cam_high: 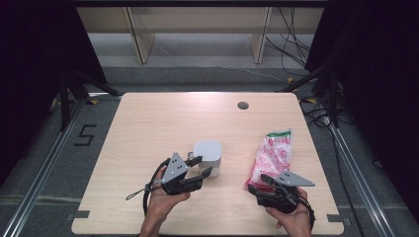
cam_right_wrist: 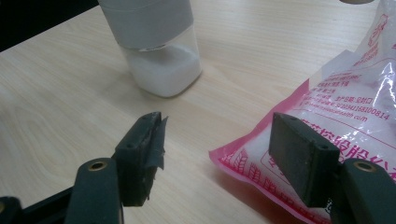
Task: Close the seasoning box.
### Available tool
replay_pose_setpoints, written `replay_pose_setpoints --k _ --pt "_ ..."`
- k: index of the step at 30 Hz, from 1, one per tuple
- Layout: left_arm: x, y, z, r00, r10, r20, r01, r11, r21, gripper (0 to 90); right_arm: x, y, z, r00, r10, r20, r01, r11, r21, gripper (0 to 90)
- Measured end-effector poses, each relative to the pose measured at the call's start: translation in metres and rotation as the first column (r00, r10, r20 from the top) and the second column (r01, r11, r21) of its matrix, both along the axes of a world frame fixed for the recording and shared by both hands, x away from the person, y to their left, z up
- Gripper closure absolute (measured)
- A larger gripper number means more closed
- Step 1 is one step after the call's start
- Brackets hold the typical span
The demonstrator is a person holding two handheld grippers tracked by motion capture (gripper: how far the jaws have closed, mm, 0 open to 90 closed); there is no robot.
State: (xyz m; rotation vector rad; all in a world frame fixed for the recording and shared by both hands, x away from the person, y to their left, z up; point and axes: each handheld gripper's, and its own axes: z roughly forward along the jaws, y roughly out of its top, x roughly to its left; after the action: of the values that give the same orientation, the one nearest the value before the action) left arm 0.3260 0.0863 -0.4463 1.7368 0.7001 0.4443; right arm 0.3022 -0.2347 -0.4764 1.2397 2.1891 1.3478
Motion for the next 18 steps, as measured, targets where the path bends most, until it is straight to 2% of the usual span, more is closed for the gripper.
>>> replay_pose_setpoints --k 2,3,5,7,8,10,11,12,15,17,18 --pt "-0.002 0.0 -0.003 1.0 0.001 -0.002 -0.001 0.9999 0.012 43.4 0.001 0.001 -0.001 0.9999 -0.001 0.012 0.001 1.0 0.005 35.9" --pt "-0.003 -0.001 -0.005 0.9999 0.005 -0.012 -0.005 1.0 -0.007 42.1 0.002 0.0 -0.001 0.9994 0.013 0.032 -0.013 1.0 -0.005 35.9" --pt "-0.005 -0.001 -0.008 0.9996 0.019 -0.022 -0.019 0.9998 0.0 38.9 0.002 0.0 -0.001 0.9996 0.014 0.025 -0.014 1.0 0.005 35.9" --pt "-0.006 0.0 -0.01 0.9998 0.015 -0.009 -0.015 0.9997 0.018 36.6 0.003 -0.002 -0.001 0.9989 0.022 0.042 -0.021 1.0 -0.023 35.9" --pt "-0.005 -0.001 -0.011 0.9999 0.011 -0.005 -0.011 0.9998 0.016 35.0 0.0 -0.001 -0.001 1.0 -0.001 0.009 0.001 1.0 -0.008 35.9" --pt "-0.005 -0.001 -0.014 0.9994 0.023 -0.025 -0.023 0.9997 0.01 31.6 0.001 -0.001 -0.001 0.9999 0.0 0.014 0.0 1.0 -0.01 35.9" --pt "-0.006 -0.001 -0.015 0.9981 0.042 -0.046 -0.042 0.9991 0.003 29.9 0.002 -0.002 -0.002 0.9994 0.013 0.031 -0.013 1.0 -0.008 35.9" --pt "-0.007 -0.002 -0.017 0.9976 0.046 -0.053 -0.046 0.9989 -0.006 29.0 0.002 -0.001 -0.002 0.9996 0.011 0.027 -0.011 1.0 -0.006 35.9" --pt "-0.008 -0.001 -0.022 0.997 0.052 -0.057 -0.052 0.9986 0.006 27.7 0.002 -0.001 -0.003 0.9994 0.004 0.036 -0.004 1.0 -0.015 35.9" --pt "-0.01 0.0 -0.025 0.9953 0.067 -0.071 -0.067 0.9978 0.0 27.4 0.001 0.0 -0.002 0.9998 -0.002 0.02 0.002 1.0 -0.005 35.9" --pt "-0.01 0.0 -0.027 0.9949 0.07 -0.073 -0.071 0.9975 -0.007 26.8 0.002 -0.001 -0.003 0.9992 0.007 0.039 -0.006 1.0 -0.015 35.9"
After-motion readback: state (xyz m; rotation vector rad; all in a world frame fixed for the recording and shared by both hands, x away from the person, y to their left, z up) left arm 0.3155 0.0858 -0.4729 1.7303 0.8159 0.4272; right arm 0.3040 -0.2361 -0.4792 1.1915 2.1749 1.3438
